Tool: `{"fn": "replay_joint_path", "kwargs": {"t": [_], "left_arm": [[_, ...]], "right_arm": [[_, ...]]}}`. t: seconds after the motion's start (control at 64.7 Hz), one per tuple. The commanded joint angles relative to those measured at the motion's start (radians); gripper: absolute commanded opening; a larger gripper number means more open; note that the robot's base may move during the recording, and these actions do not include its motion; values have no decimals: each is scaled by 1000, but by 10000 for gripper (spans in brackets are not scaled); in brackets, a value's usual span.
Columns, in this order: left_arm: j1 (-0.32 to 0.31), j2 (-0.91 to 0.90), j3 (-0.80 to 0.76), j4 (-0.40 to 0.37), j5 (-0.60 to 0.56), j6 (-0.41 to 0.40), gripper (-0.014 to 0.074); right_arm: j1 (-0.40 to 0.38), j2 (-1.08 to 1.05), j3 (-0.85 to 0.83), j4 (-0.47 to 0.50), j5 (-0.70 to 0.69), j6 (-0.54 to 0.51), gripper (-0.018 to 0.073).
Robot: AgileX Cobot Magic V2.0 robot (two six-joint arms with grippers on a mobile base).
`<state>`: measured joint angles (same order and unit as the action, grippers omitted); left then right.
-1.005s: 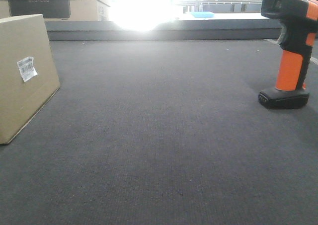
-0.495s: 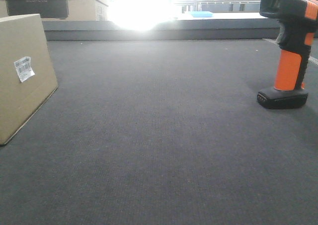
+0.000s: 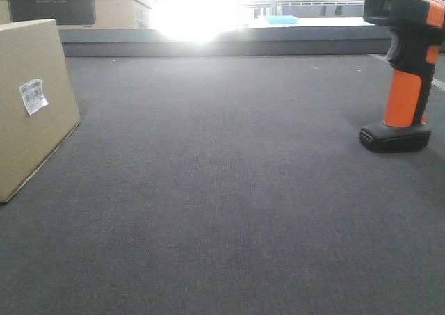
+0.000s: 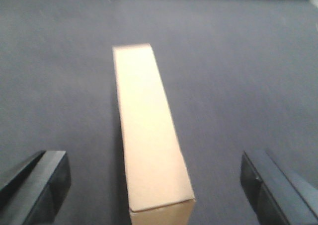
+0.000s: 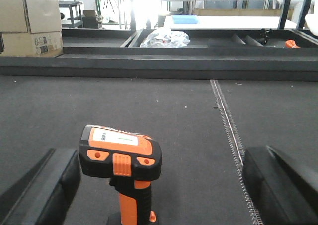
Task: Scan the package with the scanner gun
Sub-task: 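Reach the left gripper toward the cardboard box on the belt, then grasp the cardboard box with the left gripper and tilt it up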
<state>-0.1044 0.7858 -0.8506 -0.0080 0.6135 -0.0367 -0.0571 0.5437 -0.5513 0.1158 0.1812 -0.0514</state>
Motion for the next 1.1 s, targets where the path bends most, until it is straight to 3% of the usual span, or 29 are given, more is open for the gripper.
{"fn": "replay_joint_path", "kwargs": {"t": [0.0,0.371,0.572,1.083], "left_arm": [[-12,96,-103,-4,107,1,601],[-12,569,-622,50,602,1,601],[-12,756,-782,50,608,3,601],[-12,947,-778,85,608,9,601]], "right_arm": [[8,5,-8,-6,-16,0,568],[56,5,-8,-6,-16,0,568],[69,5,-8,-6,-16,0,568],[69,5,-6,-6,11,0,568]]}}
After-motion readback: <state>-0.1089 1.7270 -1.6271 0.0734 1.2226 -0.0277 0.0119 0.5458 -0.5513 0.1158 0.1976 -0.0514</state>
